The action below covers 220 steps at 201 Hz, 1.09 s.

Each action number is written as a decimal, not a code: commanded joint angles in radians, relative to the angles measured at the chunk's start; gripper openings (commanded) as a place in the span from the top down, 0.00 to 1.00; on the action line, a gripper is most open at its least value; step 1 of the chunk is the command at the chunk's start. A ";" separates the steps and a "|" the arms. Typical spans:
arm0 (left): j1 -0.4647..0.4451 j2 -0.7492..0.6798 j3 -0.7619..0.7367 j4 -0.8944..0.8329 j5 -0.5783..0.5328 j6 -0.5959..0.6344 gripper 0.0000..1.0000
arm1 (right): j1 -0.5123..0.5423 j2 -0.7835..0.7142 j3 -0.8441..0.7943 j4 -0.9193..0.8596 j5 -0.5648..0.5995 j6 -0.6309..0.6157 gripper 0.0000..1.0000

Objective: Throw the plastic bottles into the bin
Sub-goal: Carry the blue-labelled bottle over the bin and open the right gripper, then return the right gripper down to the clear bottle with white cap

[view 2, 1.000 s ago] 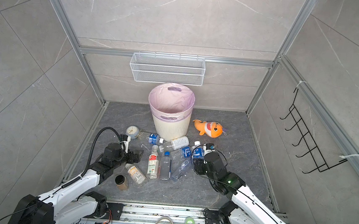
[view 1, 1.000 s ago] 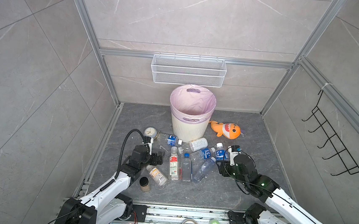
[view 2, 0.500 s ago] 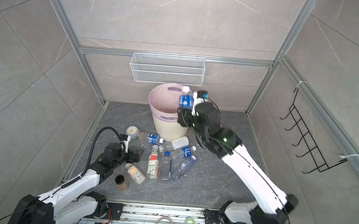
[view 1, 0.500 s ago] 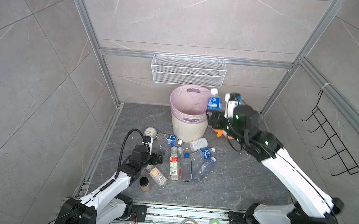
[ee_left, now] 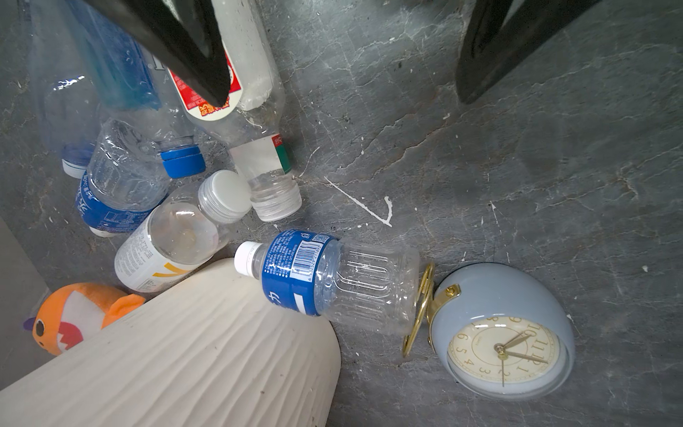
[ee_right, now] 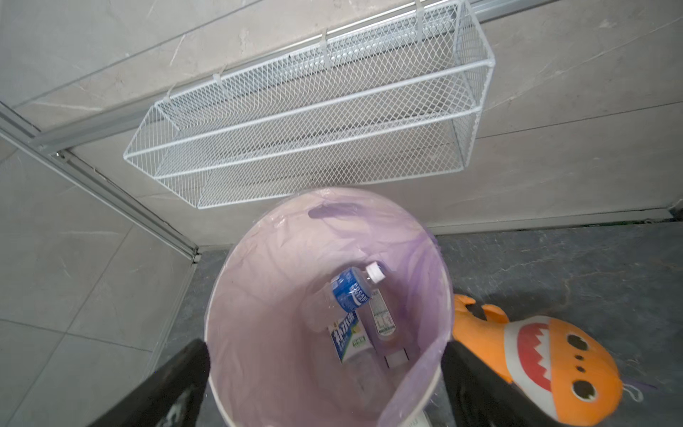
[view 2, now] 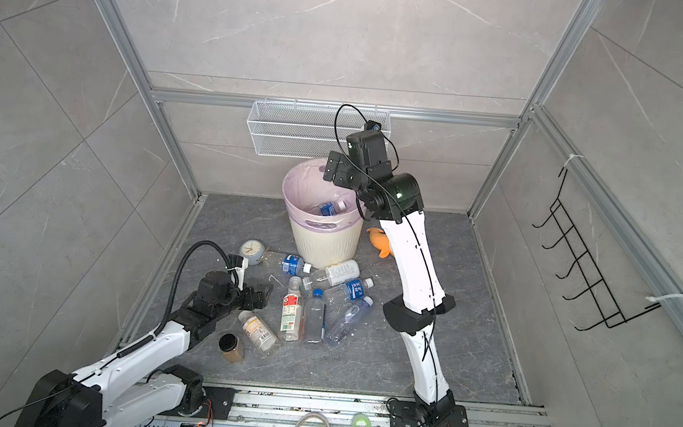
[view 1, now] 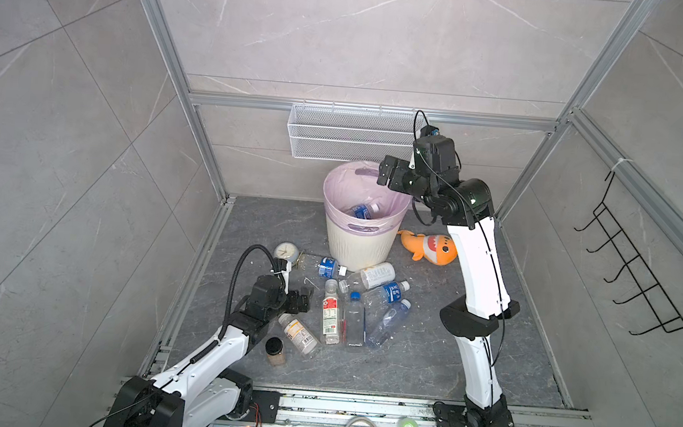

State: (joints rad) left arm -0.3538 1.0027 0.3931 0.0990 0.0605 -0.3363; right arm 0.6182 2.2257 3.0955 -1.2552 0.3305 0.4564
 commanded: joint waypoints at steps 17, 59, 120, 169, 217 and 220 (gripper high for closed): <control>-0.002 -0.006 0.035 0.023 0.006 0.022 0.03 | 0.062 -0.031 0.076 -0.194 0.067 -0.074 0.01; -0.003 -0.013 0.034 0.027 0.026 0.024 0.03 | 0.087 -0.046 0.083 -0.275 0.077 -0.095 0.01; -0.002 -0.040 0.030 0.010 0.018 0.026 0.03 | 0.095 -0.221 -0.267 -0.292 0.139 -0.139 0.01; -0.003 -0.031 0.031 0.022 0.028 0.019 0.03 | 0.069 -0.608 -1.003 0.064 0.119 -0.173 0.01; -0.002 -0.031 0.032 0.019 0.035 0.017 0.03 | 0.069 -0.828 -1.416 0.242 0.068 -0.139 0.01; -0.003 -0.033 0.032 0.018 0.035 0.017 0.03 | 0.069 -0.838 -1.439 0.251 0.064 -0.132 0.01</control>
State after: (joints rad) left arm -0.3538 0.9787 0.3931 0.0978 0.0807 -0.3363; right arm 0.6868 1.4681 1.8080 -1.1294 0.4255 0.2951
